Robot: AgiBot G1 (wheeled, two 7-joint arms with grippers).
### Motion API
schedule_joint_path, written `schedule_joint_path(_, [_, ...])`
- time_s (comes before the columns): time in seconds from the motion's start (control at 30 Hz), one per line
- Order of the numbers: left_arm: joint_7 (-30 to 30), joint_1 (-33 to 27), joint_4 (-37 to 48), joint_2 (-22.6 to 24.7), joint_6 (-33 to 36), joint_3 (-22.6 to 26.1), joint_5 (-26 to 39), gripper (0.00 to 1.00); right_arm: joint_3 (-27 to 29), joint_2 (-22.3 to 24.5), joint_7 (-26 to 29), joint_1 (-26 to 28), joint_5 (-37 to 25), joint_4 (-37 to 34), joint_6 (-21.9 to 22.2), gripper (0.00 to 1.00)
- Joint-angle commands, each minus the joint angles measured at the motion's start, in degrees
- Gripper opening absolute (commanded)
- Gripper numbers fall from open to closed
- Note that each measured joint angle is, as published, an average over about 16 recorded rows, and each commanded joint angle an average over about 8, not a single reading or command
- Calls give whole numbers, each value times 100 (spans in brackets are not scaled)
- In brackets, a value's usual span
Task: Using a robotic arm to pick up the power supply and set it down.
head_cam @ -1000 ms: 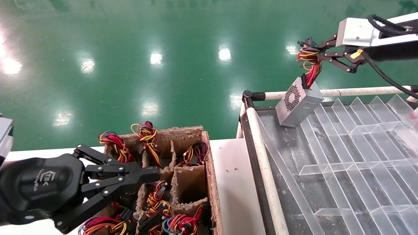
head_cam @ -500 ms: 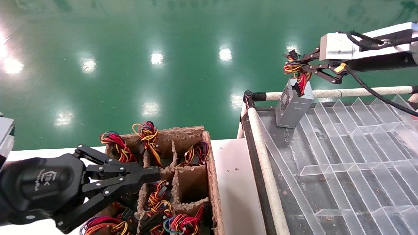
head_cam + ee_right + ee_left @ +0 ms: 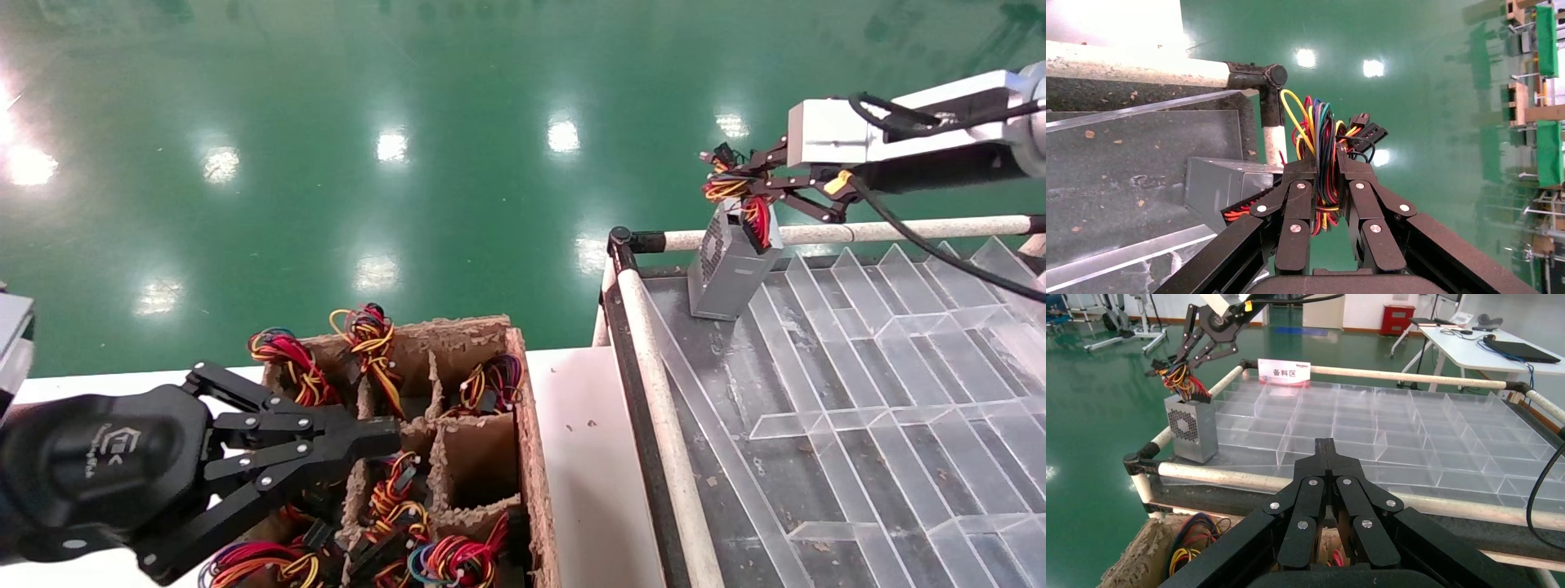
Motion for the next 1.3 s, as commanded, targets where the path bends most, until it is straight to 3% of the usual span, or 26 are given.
schedule_joint_path(0.03, [0,0,0,0,0,0,0,0,-2,-29,-24,-5,1,-59,-2,0])
schedule_joint_path(0.23, [0,0,0,0,0,0,0,0,-18,-100,-71,45,-20,-212,-28,0])
schedule_joint_path(0.3, [0,0,0,0,0,0,0,0,-23,-122,-84,48,-24,-266,-44,7])
schedule_joint_path(0.5, [0,0,0,0,0,0,0,0,-10,-159,-131,54,-1,-409,-52,82])
schedule_joint_path(0.57, [0,0,0,0,0,0,0,0,-5,-166,-149,69,6,-445,-52,100])
schedule_joint_path(1.3, [0,0,0,0,0,0,0,0,-12,-275,-218,293,-2,-605,-183,100])
